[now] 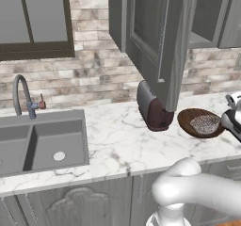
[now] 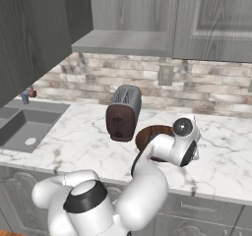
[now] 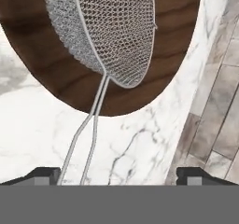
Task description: Open the cabinet and setup a tea strainer by placing it in the bowl upright.
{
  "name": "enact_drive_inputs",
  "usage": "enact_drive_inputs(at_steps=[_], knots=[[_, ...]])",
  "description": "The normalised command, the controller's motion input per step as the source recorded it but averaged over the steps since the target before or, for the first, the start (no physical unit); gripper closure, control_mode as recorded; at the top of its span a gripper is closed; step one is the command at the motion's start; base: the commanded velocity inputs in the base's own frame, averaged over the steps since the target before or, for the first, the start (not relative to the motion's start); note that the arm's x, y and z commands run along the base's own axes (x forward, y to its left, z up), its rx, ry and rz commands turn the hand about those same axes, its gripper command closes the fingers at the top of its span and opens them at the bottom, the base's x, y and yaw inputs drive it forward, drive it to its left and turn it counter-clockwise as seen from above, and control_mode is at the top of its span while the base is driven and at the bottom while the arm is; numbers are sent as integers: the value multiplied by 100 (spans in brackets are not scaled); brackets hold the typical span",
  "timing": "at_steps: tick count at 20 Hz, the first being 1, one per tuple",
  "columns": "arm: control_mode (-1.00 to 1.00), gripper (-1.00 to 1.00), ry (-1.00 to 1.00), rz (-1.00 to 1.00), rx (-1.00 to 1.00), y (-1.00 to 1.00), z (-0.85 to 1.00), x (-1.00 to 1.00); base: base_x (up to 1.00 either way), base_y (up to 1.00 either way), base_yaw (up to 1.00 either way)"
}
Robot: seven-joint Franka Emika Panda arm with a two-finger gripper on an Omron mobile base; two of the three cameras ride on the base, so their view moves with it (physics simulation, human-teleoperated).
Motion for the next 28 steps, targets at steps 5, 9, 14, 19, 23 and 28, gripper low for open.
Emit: enact_drive_inputs(at_steps=[5,9,14,19,23,28], knots=[[-100,-100,33,0,0,0,-25,-15,0,0,0],[-100,-100,1,3,4,-3,-41,-48,0,0,0],[-100,-100,-1,1,10,-10,-26,-14,0,0,0],[-100,-100,1,0,9,-6,19,-6,0,0,0],[-100,-100,22,0,0,0,30,5,0,0,0],[-100,-100,16,0,0,0,42,-1,0,0,0]])
